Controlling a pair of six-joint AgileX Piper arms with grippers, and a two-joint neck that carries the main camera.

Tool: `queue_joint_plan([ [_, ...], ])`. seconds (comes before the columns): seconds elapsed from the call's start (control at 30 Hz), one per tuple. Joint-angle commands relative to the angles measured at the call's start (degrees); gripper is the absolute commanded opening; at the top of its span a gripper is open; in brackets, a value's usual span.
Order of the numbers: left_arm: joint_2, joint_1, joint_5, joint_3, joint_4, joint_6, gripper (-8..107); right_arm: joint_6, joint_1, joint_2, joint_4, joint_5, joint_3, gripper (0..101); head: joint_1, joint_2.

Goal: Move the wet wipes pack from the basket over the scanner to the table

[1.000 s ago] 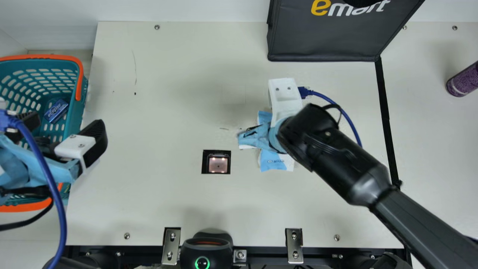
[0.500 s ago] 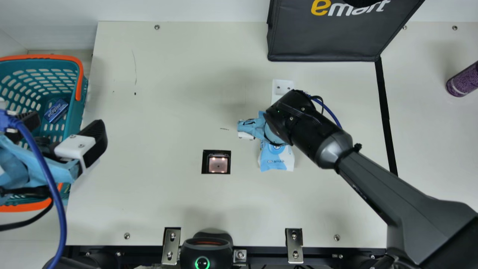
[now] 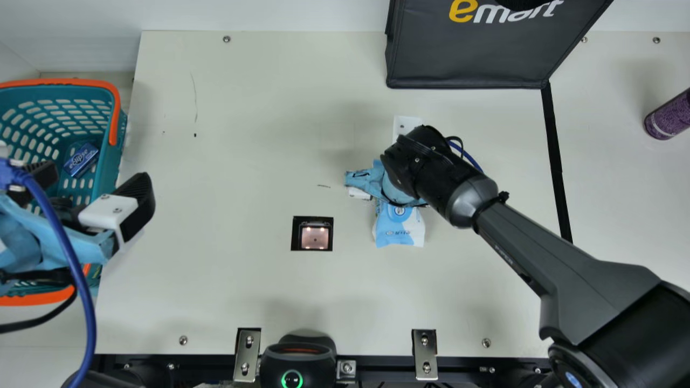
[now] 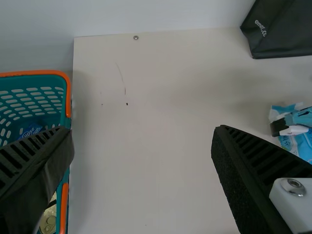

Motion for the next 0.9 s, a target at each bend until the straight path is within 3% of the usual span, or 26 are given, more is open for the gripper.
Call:
queue_joint_plan([
  [0.0,0.0,0.0,0.0,0.0,0.0,0.0,90,0.33,0.05,0.14,-0.09,-0.07,-0.09,42,-1.75,-0.09],
  [0.2,0.0,0.0,0.0,0.0,0.0,0.0,90,1.13,0.24,-0.95,-1.69,0.89,-0.63,2,-1.75,-0.09],
  [0.53,0.0,0.0,0.0,0.0,0.0,0.0,90,-0.67,0.74,-6.04,-3.22,4.7,-3.47,0,-1.75,-0.09],
  [0.63,0.0,0.0,0.0,0.0,0.0,0.0,90,-1.69,0.4,-7.06,-3.17,5.46,-4.14,0,-1.75,-4.09],
  [0.87,0.0,0.0,0.0,0.0,0.0,0.0,90,-9.54,-5.96,-10.95,0.69,2.91,-1.75,0,-1.75,-13.45],
])
